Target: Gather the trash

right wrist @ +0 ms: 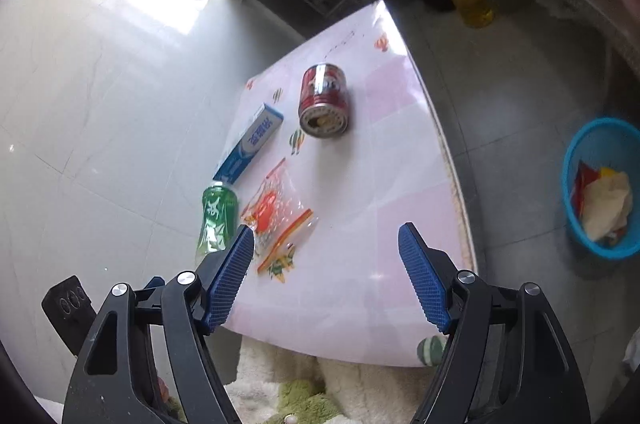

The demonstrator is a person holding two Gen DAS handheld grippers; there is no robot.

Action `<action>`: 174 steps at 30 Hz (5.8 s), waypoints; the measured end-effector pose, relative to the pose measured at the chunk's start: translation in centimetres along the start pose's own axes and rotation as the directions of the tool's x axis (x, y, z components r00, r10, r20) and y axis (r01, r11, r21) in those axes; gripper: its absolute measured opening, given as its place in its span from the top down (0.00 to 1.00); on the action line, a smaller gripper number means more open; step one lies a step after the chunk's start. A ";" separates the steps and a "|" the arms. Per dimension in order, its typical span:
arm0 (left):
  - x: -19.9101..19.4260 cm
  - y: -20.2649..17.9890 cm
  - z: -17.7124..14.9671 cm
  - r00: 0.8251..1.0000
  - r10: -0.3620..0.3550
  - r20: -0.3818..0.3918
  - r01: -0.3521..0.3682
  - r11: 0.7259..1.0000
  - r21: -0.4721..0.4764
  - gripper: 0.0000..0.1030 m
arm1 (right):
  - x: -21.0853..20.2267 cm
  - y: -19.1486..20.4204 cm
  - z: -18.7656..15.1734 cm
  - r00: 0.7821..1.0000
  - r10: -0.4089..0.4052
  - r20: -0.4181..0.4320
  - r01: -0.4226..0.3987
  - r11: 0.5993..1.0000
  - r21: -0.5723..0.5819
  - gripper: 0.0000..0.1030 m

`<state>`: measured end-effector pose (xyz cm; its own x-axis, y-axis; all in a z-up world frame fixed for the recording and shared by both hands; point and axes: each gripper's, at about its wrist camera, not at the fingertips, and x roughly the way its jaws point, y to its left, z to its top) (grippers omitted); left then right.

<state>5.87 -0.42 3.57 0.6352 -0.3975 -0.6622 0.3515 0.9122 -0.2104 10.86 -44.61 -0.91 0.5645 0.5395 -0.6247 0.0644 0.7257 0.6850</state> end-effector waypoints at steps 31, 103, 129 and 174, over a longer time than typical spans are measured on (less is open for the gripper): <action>5.5 2.4 1.3 0.999 -0.019 -0.039 0.016 0.997 -0.075 0.46 | 15.4 2.5 12.5 0.952 -0.288 -0.103 0.264 0.944 -0.199 0.28; 18.9 -0.5 1.4 0.958 0.141 -0.251 -0.069 0.959 0.273 0.38 | 4.5 4.9 -1.0 0.851 -0.524 0.030 0.489 0.770 -0.411 0.39; 18.2 1.2 3.3 0.964 0.083 -0.252 -0.048 0.989 0.142 0.93 | 3.4 3.9 -0.9 0.883 -0.465 0.068 0.455 0.812 -0.364 0.40; 24.4 -34.3 6.5 0.802 -0.417 -0.428 0.561 0.772 0.299 0.93 | -17.8 -14.5 -8.9 0.693 -0.680 0.239 0.604 0.729 0.322 0.40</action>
<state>13.82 -42.04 -0.73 0.0684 -0.6567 -0.7510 0.8334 0.4515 -0.3189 -7.42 -60.94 -3.12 0.5441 -0.2217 -0.8092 0.6528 0.7177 0.2424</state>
